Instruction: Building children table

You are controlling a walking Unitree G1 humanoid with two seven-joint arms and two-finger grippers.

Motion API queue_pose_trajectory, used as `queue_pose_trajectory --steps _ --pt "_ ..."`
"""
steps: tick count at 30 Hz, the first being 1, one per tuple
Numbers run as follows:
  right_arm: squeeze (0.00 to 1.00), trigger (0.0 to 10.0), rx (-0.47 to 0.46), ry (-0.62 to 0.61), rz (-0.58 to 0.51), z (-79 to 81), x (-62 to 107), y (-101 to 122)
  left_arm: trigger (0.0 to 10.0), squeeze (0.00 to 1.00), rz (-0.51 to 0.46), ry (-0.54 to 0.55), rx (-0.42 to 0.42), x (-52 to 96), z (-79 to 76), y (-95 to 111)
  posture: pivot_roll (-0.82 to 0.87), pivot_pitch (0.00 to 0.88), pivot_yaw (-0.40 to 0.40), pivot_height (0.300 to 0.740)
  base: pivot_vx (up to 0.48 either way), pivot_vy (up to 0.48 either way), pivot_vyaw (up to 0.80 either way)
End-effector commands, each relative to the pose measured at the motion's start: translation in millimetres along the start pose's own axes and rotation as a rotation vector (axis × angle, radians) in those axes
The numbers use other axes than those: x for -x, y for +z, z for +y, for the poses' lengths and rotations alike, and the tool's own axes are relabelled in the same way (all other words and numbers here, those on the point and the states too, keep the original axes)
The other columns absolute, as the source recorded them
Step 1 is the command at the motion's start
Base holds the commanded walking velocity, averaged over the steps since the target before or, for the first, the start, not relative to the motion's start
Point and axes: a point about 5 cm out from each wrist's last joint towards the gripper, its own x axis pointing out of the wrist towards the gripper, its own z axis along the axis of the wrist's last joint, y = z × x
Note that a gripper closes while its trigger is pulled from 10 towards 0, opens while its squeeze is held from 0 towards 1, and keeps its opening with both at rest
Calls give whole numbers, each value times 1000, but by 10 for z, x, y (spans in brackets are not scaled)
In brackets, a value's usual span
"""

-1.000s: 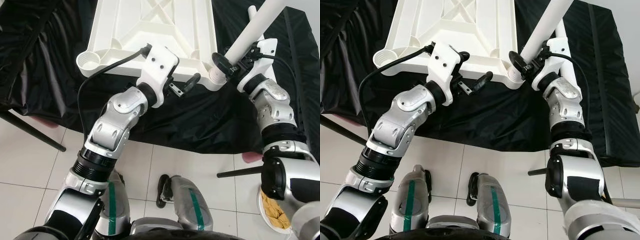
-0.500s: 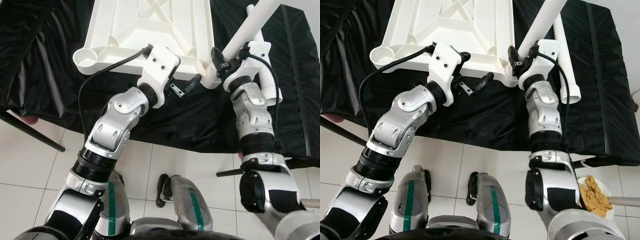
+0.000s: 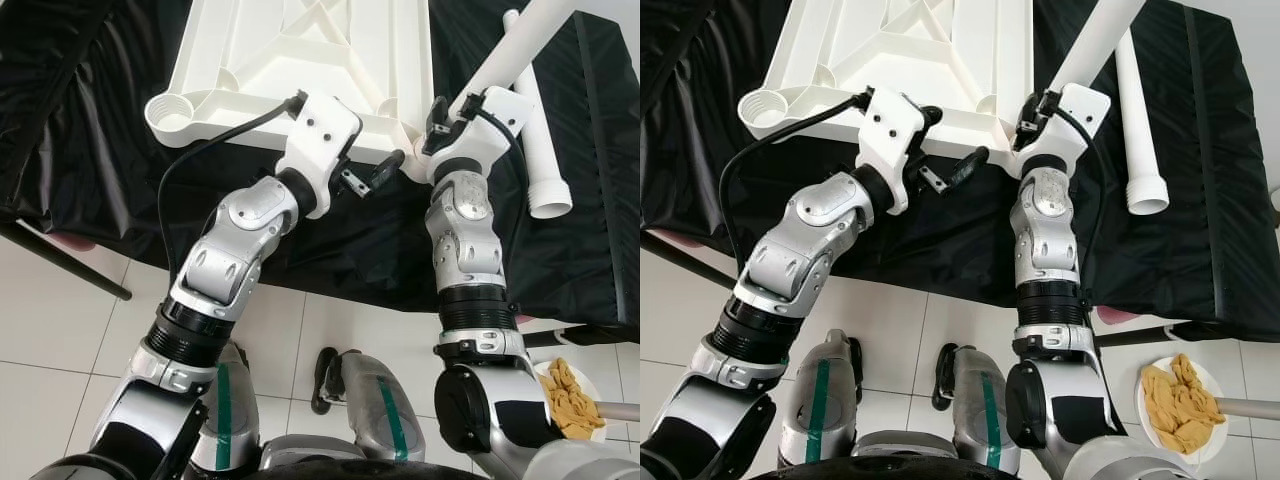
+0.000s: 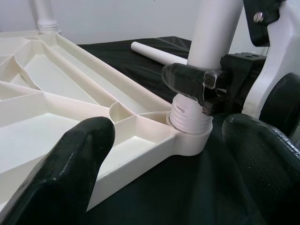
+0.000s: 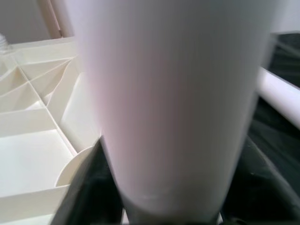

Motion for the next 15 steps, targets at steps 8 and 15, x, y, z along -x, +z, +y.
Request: queue_pose_trajectory --steps 8,15 --pt "1000 10000 9 17 9 -109 17 -17 10000 0 4 -23 6 2 -61 -1 113 70 -132 740 0 0 0" --pt "0 10000 38 280 11 -45 -23 -35 10000 0 3 -23 6 3 -70 -4 117 60 -132 740 0 0 0"
